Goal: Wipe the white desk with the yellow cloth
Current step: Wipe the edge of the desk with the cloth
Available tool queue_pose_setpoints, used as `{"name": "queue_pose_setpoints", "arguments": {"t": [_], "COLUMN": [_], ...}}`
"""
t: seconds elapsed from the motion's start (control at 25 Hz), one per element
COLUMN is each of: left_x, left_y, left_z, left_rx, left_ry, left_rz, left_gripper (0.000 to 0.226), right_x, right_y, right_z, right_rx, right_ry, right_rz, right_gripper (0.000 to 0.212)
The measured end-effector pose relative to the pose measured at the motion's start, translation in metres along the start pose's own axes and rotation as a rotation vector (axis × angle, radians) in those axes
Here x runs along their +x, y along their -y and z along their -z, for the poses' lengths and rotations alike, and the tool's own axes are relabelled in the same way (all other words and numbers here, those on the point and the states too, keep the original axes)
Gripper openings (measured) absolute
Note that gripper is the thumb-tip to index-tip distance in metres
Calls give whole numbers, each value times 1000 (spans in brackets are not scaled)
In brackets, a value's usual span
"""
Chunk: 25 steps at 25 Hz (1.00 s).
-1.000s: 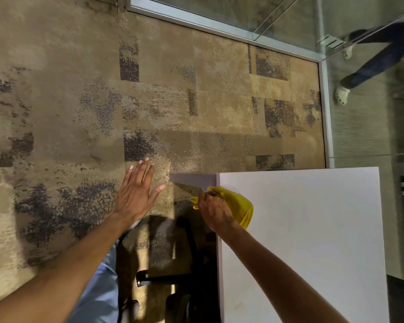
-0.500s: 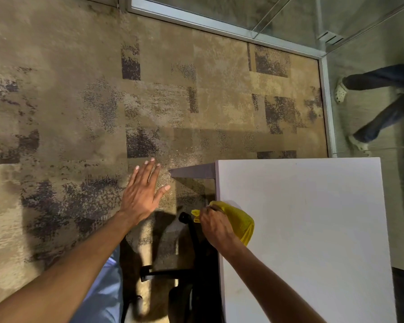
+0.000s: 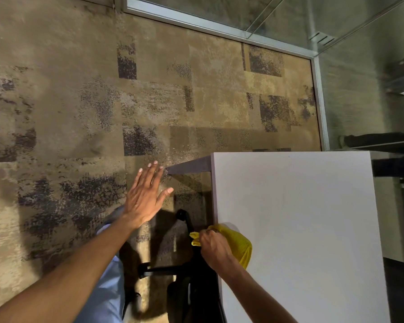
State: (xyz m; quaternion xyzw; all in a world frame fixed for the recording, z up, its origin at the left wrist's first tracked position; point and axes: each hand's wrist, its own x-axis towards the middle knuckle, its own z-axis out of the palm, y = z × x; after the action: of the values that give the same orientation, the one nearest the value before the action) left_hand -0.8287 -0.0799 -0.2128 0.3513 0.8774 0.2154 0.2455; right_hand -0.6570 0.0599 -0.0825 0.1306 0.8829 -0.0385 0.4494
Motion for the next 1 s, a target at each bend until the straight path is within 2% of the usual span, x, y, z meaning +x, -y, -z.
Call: {"name": "queue_pose_setpoints", "arguments": {"t": [0.12,0.28,0.36,0.44,0.56,0.64,0.8,0.84,0.92,1.0], "left_x": [-6,-10,-8,-5,1,6,18,20,22,24], "left_y": [3,6,3,-2,-15,-25,-37,-38,-38,-35], "left_z": [0,3,5,7,11,13,17,18,19,20], "left_rx": [3,17,22,26,34,38,58,54,50,60], "left_ry": [7,21,34,50,70,57,65,64,69,67], "left_rz": [8,-5,-18,-30,-54,-78,-112,-115,-120,-131], "left_gripper": [82,83,84,85,87,87,88,88,88,88], "right_x": [-4,-6,-13,-25,-41,-40,-35,-35,-37,-34], "right_y": [4,6,-4,-20,-44,-60,-79,-84,-93,-100], "right_z": [-4,-1,2,6,17,17,25,29,40,42], "right_rx": [51,304,585,1070,1695,1918,2106,2156,2220,2142], "right_ry": [53,128,217,198,-25,-160,-376,-445,-602,-809], "right_rz": [-43,-193,-220,-204,-262,-281,-268,-275,-284,-330], "right_gripper": [24,25,37,38,30,39,67,66,47,38]}}
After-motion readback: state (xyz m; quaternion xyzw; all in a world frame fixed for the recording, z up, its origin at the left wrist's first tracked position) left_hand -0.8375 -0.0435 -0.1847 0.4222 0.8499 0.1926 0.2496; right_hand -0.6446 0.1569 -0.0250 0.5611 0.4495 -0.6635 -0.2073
